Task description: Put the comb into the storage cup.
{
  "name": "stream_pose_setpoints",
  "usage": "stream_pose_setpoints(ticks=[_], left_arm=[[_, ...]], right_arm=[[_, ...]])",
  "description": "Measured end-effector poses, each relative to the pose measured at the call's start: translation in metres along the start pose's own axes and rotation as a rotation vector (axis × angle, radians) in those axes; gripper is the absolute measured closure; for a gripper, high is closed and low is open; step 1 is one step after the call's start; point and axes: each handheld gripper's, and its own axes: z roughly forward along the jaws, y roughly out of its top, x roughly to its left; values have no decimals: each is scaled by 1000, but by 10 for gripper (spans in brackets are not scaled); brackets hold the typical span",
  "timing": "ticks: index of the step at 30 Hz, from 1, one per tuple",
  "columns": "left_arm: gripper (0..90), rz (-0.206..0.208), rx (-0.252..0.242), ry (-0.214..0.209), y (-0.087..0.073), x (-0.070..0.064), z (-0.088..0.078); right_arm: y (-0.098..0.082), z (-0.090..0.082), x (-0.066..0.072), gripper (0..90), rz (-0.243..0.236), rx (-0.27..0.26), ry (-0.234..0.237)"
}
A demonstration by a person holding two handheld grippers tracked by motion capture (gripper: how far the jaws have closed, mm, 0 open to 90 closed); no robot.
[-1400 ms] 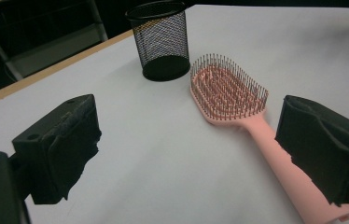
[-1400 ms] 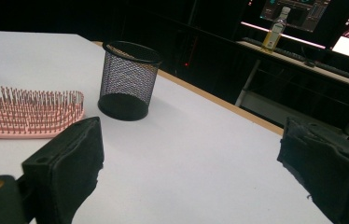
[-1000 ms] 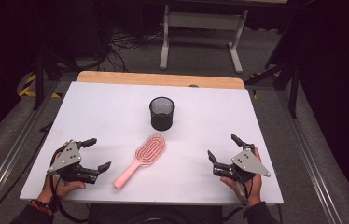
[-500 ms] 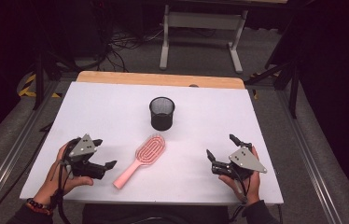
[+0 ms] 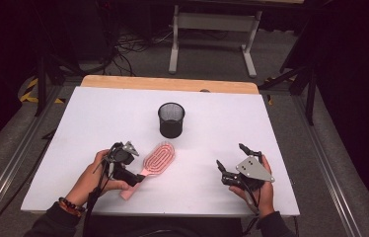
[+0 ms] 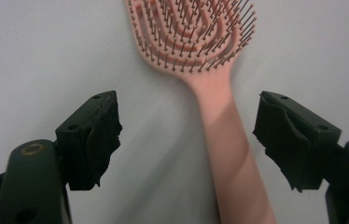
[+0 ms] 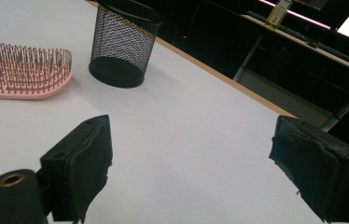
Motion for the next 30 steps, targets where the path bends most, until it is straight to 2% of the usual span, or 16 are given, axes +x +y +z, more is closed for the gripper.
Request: stream_pose_setpoints(ticks=[2, 4, 6, 7, 9, 11, 13, 16, 19, 20, 23, 26, 30], left_arm=[[233, 6, 14, -2, 4, -1, 6], [235, -3, 69, 23, 11, -4, 17], [242, -2, 75, 20, 13, -4, 21], [260, 13, 106, 25, 15, -4, 28], [254, 8, 110, 31, 16, -6, 29], [259, 24, 120, 35, 18, -6, 29], [295, 28, 140, 38, 19, -5, 27], [332, 29, 142, 41, 21, -5, 27], [388, 47, 156, 36, 24, -6, 27], [430, 49, 162, 35, 25, -7, 27], [480, 55, 160, 35, 26, -6, 27], [550, 61, 147, 36, 25, -7, 26], [653, 92, 132, 33, 25, -7, 26]], right_arm=[[0, 0, 1, 130, -8, 2, 0], [0, 1, 2, 138, -25, 8, -3], [0, 1, 2, 145, -31, 12, -10], [0, 1, 2, 149, -34, 12, -14], [0, 1, 2, 155, -37, 12, -20], [0, 1, 3, 163, -47, 13, -36], [0, 1, 3, 165, -52, 17, -29], [0, 2, 4, 164, -61, 23, -24], [-1, 4, 10, 163, -133, 41, -20], [-1, 5, 14, 162, -155, 48, -1], [0, 6, 17, 159, -177, 54, 6], [0, 6, 18, 154, -180, 53, 14], [0, 7, 18, 149, -172, 59, 21]])
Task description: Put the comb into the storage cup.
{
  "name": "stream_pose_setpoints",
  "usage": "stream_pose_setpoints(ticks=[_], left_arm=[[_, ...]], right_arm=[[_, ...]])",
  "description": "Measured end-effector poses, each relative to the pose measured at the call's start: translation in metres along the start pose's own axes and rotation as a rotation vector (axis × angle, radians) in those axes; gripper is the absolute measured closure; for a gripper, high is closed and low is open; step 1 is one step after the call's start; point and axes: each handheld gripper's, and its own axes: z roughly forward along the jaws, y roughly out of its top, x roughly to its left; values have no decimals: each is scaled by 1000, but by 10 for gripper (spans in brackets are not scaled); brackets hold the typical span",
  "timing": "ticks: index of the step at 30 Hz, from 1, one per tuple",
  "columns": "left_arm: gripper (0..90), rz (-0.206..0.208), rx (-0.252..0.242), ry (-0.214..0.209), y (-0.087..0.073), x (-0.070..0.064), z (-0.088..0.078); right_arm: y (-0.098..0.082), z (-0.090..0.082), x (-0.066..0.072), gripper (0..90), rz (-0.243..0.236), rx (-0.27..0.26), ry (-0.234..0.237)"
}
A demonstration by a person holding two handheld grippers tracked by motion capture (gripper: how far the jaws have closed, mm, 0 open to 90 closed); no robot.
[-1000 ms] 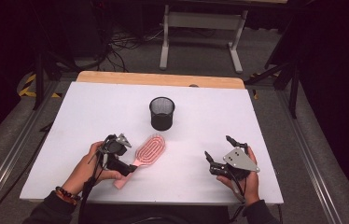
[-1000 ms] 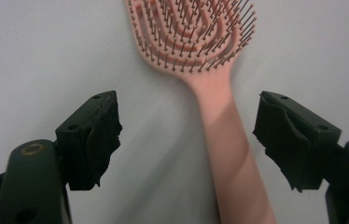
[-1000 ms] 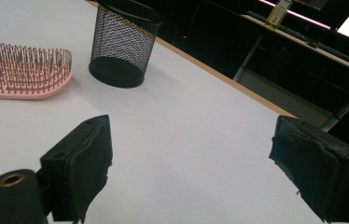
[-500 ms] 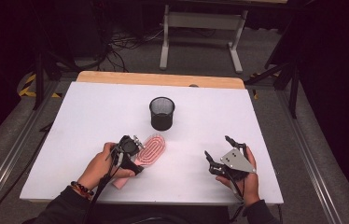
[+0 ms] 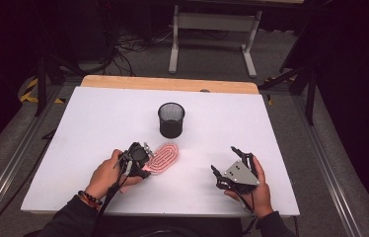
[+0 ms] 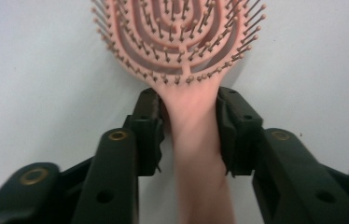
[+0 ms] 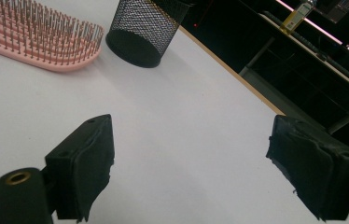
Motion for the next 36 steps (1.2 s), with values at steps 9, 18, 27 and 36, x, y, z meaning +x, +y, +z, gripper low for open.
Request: stream_pose_setpoints(ticks=[9, 18, 27, 36], left_arm=[[694, 90, -44, 41, -5, -4, 0], [695, 105, -164, 172, -11, -4, -4], [695, 128, -297, 228, -20, -10, -20], [695, 160, -423, 277, -24, -17, -33]], right_arm=[[-2, 3, 1, 141, -14, 15, 18], [-4, 3, -1, 139, -2, 12, 17], [-4, 3, -1, 140, -1, 8, 3], [-5, 4, -1, 140, 6, 9, 1]])
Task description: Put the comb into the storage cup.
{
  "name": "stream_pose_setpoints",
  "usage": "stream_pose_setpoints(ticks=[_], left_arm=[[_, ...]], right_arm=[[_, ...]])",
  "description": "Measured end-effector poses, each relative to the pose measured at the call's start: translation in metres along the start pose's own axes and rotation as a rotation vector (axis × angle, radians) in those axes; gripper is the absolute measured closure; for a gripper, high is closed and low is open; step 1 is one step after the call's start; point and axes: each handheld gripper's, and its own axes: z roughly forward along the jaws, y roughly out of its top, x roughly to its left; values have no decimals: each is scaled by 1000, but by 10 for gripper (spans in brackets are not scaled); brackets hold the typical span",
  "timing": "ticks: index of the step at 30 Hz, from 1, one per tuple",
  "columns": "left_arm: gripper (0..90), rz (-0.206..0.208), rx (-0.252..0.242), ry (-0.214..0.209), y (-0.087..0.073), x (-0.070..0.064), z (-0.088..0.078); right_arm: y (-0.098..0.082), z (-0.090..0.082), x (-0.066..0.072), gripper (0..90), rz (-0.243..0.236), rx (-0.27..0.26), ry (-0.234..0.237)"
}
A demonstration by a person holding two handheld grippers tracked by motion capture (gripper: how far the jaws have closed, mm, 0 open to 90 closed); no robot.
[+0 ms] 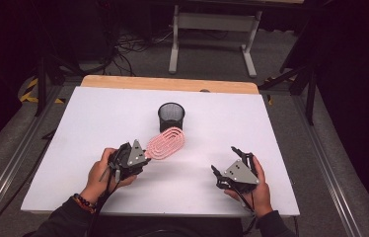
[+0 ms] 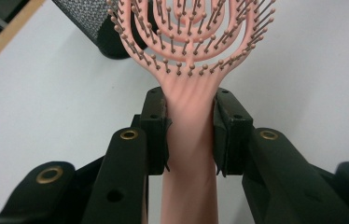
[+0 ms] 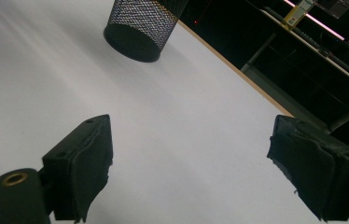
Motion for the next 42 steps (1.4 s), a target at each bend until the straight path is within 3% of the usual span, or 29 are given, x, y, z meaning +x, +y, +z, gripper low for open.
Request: stream_pose_setpoints(ticks=[6, 16, 25, 30, 35, 42], left_arm=[[695, 16, -76, 36, 1, -2, -7], [695, 5, -225, 110, -1, -2, -19], [695, -27, -304, 114, -3, 0, -22], [695, -28, -335, 133, -4, 0, -23], [695, -33, -371, 139, -4, -2, -20], [695, -50, -424, 134, -2, -5, -15]], right_arm=[[0, 0, 0, 147, 3, 0, 3], [-2, 1, 0, 143, 14, -10, 4], [-3, -1, -3, 140, 45, -36, 7], [-2, -2, -8, 127, 115, -70, 30], [-1, -5, -14, 111, 193, -144, 87], [11, -5, -15, 72, 218, -181, 121]])
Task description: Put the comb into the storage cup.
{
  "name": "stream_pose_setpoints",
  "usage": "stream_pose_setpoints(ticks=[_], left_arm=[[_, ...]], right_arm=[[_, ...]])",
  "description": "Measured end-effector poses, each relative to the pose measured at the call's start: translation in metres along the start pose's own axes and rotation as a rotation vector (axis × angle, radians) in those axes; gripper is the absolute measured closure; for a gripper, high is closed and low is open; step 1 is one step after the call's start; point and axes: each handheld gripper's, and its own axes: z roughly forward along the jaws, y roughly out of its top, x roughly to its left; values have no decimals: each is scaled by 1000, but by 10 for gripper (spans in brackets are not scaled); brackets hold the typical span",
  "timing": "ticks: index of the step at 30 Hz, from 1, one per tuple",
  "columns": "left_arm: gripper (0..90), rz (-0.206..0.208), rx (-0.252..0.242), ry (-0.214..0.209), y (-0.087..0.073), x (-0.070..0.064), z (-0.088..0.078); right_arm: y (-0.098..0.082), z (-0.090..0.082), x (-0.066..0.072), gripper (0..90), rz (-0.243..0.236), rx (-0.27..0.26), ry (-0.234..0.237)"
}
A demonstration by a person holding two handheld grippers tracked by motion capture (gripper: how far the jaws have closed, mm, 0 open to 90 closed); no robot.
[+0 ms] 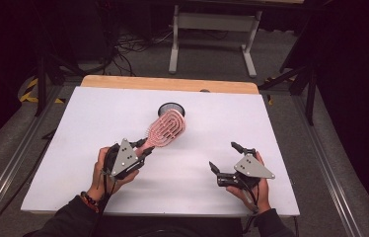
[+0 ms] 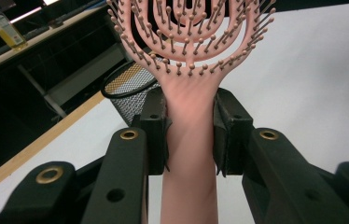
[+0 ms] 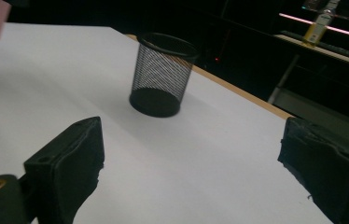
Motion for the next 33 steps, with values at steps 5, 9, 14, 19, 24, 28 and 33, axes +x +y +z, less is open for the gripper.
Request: stream_pose_setpoints(ticks=[5, 9, 14, 19, 24, 28, 33], left_arm=[[695, -21, -35, -11, 0, -5, 11], [695, -36, -47, -17, -1, -8, 16], [695, -40, -74, -25, 0, -12, 22], [695, -41, -94, -34, 0, -17, 27], [695, -51, -106, -48, 0, -22, 32], [695, -42, -114, -56, 0, -25, 35], [695, -42, -113, -68, 0, -28, 37]], right_arm=[[13, 1, 1, 66, 20, -40, 32], [23, 2, 2, 66, 29, -68, 27], [39, 8, 5, 64, 52, -122, 56], [56, 21, 11, 57, 70, -146, 101], [70, 34, 21, 63, 94, -145, 152], [81, 46, 29, 68, 139, -134, 187], [89, 57, 36, 78, 165, -134, 211]])
